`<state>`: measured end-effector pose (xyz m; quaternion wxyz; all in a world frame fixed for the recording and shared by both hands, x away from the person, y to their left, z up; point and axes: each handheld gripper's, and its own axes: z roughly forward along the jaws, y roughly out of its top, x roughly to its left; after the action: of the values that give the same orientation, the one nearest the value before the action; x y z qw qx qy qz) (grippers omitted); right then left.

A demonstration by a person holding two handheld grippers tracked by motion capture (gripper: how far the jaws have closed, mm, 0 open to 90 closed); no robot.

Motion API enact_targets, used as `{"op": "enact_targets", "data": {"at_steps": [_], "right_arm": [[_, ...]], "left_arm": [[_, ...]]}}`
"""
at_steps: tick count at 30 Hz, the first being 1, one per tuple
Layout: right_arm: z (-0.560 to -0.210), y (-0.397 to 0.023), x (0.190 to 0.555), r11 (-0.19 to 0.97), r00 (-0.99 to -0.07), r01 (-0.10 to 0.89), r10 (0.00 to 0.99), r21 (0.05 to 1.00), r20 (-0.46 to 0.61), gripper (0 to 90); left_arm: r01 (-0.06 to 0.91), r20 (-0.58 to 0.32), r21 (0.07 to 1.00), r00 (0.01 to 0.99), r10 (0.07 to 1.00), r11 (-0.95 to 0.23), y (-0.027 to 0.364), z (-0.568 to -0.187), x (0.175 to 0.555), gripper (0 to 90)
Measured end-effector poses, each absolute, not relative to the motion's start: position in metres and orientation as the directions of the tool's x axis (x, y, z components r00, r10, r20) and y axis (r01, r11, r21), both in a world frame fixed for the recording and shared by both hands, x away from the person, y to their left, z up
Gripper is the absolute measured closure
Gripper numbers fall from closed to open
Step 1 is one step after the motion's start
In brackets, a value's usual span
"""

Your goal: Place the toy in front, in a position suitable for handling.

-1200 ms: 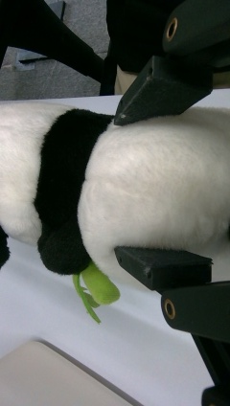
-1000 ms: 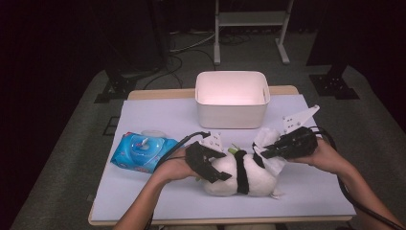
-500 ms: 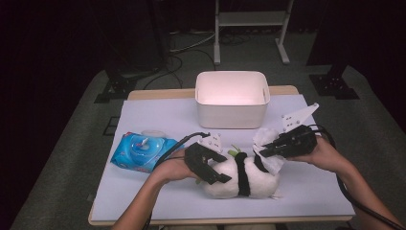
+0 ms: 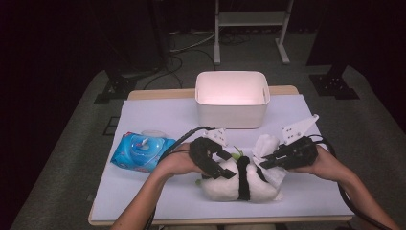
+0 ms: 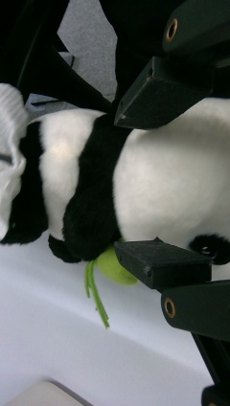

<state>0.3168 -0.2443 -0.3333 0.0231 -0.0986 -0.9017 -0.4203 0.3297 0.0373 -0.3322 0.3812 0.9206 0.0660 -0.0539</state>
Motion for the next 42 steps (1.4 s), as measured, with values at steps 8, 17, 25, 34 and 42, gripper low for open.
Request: {"op": "enact_targets", "data": {"at_steps": [8, 17, 25, 34, 42], "right_arm": [[-0.337, -0.247, 0.305, 0.626, -0.985, 0.170, 0.131, 0.761, 0.113, 82.5], [-0.336, -0.244, 0.294, 0.648, -0.990, 0.140, 0.105, 0.749, 0.094, 82.5], [-0.336, -0.246, 0.293, 0.644, -0.991, 0.132, 0.101, 0.753, 0.087, 82.4], [-0.331, -0.254, 0.294, 0.601, -0.991, 0.127, 0.110, 0.789, 0.075, 82.3], [-0.327, -0.254, 0.294, 0.603, -0.991, 0.121, 0.113, 0.789, 0.066, 82.5]], "left_arm": [[0.171, -0.158, 0.690, 0.984, 0.084, -0.703, 0.029, -0.330, 0.341, 39.3], [0.185, -0.170, 0.657, 0.981, 0.095, -0.731, 0.019, -0.340, 0.352, 54.0], [0.173, -0.156, 0.641, 0.983, 0.094, -0.747, 0.011, -0.350, 0.354, 74.6], [0.150, -0.102, 0.669, 0.989, 0.111, -0.728, 0.010, -0.340, 0.357, 78.5], [0.119, -0.044, 0.691, 0.992, 0.122, -0.713, 0.008, -0.321, 0.358, 78.4]]}}
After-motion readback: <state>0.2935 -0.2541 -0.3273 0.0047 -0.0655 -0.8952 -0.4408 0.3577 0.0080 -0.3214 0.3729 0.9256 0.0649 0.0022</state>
